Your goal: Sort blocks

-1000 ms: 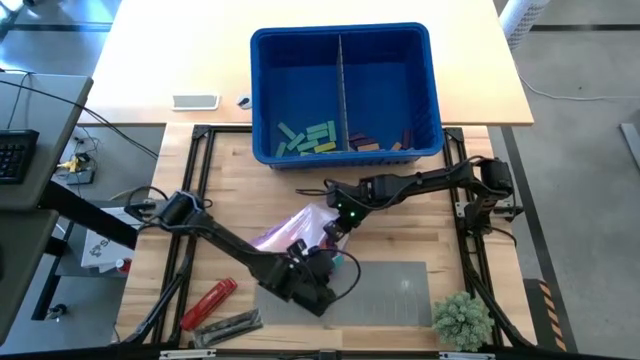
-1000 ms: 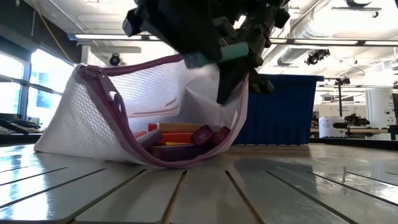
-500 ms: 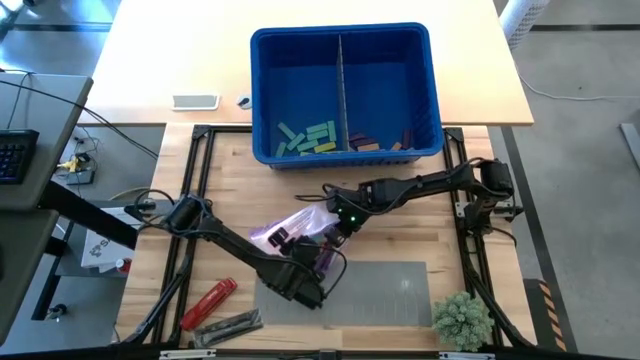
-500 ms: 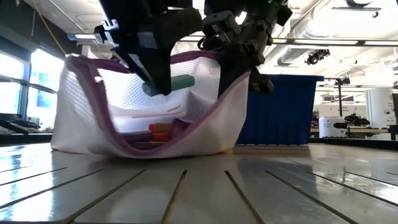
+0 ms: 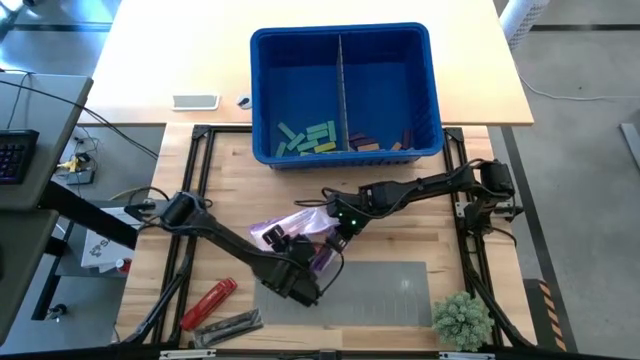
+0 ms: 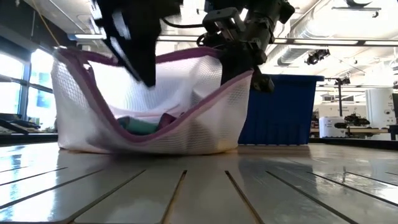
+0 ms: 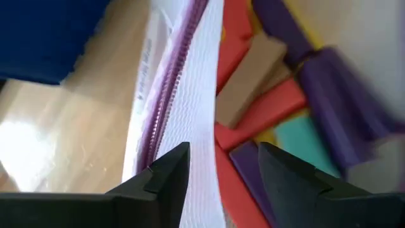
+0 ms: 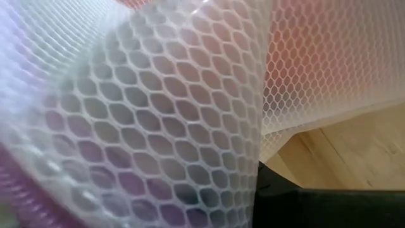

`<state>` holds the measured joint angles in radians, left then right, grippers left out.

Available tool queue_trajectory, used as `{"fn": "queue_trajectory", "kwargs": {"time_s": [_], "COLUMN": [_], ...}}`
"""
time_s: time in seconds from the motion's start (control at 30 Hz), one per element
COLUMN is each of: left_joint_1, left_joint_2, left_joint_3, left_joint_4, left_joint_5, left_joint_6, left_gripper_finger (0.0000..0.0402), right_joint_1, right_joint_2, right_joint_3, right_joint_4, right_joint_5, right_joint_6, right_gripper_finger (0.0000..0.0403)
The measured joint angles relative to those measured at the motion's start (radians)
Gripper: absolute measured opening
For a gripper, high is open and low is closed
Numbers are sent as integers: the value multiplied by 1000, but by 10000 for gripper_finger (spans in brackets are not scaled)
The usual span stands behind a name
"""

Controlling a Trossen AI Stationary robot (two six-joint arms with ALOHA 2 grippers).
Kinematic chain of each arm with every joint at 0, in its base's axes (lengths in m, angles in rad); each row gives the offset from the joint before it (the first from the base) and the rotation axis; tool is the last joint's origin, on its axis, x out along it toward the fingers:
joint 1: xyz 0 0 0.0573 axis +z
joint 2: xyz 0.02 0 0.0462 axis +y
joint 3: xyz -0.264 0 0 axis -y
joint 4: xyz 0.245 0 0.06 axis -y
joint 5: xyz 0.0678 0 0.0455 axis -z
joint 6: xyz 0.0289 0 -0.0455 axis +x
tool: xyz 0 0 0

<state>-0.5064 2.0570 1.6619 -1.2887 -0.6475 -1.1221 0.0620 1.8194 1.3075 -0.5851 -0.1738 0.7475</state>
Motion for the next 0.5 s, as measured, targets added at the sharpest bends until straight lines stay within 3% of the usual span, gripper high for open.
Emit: {"fn": "queue_trajectory", "kwargs": {"time_s": [0.2,0.5], "left_joint_1": [-74,-141], "left_joint_2": [-99,-113], "left_joint_3": [1,1], "left_joint_4": [-25,-80], "left_joint_5": [-77,-215], "left_joint_6": [-52,-157], "left_gripper_finger": [167,168], "right_joint_1": [0,0], "right_joint_2": [0,0], "right_joint_3": [0,0], "right_joint_4": [-2,-1], "right_joint_5": [0,0], "right_joint_6": [-40,-57], "right_gripper_finger": [0,0]}}
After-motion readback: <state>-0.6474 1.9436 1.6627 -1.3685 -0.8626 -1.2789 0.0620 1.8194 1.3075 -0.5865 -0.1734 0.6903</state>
